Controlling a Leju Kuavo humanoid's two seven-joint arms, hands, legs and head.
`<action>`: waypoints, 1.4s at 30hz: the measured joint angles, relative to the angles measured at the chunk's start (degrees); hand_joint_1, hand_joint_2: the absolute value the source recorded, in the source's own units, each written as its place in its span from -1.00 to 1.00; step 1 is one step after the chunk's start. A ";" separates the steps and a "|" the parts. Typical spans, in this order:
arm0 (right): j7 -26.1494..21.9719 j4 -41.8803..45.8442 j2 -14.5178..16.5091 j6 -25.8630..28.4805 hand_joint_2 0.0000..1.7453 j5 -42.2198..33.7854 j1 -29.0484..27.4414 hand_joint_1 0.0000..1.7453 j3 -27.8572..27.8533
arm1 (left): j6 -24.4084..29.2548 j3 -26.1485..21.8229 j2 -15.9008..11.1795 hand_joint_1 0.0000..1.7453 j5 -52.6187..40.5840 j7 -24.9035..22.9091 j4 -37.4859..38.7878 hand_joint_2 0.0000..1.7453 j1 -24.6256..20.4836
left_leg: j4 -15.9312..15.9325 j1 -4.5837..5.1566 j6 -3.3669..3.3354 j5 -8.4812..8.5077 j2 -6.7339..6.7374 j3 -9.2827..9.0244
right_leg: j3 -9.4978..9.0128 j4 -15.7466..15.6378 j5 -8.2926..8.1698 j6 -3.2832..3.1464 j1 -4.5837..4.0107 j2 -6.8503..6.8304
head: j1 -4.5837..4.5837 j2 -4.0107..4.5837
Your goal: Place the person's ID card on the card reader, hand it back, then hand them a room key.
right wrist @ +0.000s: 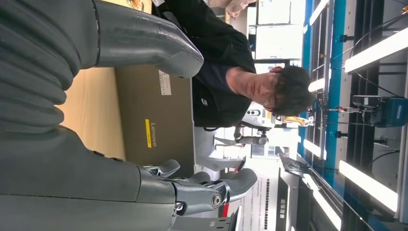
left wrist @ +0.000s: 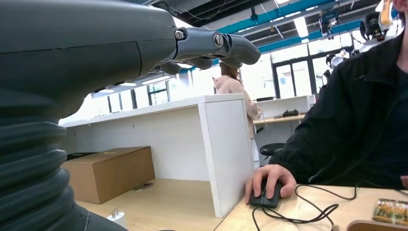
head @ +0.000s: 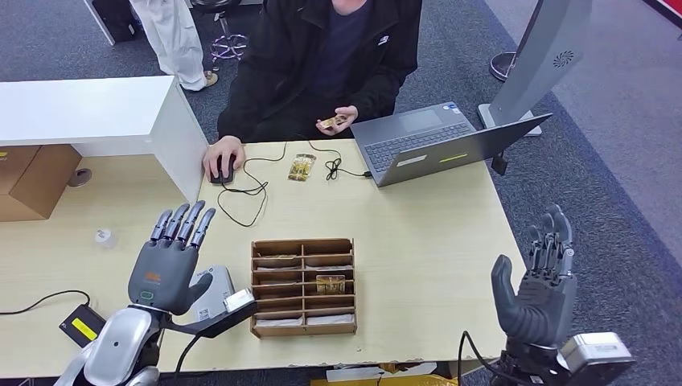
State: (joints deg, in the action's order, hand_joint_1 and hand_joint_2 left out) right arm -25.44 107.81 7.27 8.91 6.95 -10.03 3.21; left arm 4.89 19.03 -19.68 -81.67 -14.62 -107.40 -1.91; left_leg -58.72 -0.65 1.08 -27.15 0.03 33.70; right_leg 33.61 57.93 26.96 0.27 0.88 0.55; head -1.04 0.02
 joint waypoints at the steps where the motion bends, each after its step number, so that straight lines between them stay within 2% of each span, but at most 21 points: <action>1: 0.02 -0.03 0.02 -0.08 1.00 0.00 0.18 -1.00 0.00 | -0.76 -0.08 -0.28 -1.00 0.58 0.27 0.32 1.00 -0.74 | 0.00 0.00 0.01 0.01 0.00 0.00 | 0.00 0.00 0.00 0.00 0.00 0.00 | 0.00 0.00; 12: 0.31 -0.80 0.05 -0.45 1.00 -0.15 2.10 -1.00 0.02 | -6.13 -0.10 -1.80 -1.00 5.00 2.21 6.09 1.00 -7.15 | 0.00 0.00 0.03 0.02 0.00 0.00 | 0.01 0.00 -0.01 -0.01 0.00 0.01 | 0.00 0.00; 27: 0.63 -1.97 0.05 -0.73 1.00 -0.28 3.47 -1.00 0.08 | -5.95 1.55 -1.57 -1.00 8.88 4.38 10.39 1.00 -10.28 | 0.00 0.00 0.03 0.02 0.01 0.00 | 0.02 0.00 -0.01 -0.01 0.00 0.02 | 0.01 0.00; 32: 0.63 -2.19 0.05 -0.73 1.00 -0.52 3.69 -1.00 0.13 | -5.15 3.00 -0.84 -1.00 9.96 5.45 10.69 1.00 -10.27 | 0.00 0.01 0.03 0.01 0.01 0.01 | 0.02 0.00 -0.01 0.00 0.01 0.02 | 0.01 0.00; 42: 0.63 -2.18 0.05 -0.18 1.00 -0.45 3.25 -1.00 0.12 | -2.22 4.14 0.53 -1.00 6.60 2.25 10.67 1.00 -6.12 | 0.00 0.00 0.03 0.00 0.01 0.00 | 0.03 0.00 0.00 0.00 0.00 0.03 | -0.01 0.00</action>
State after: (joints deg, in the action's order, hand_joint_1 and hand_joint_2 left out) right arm -24.81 105.63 7.32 8.74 6.50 -6.78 3.33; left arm 2.67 23.17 -19.15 -75.07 -12.36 -96.74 -8.03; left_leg -58.72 -0.64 1.11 -27.15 0.04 33.70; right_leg 33.65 57.93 26.96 0.28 0.89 0.58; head -1.04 0.02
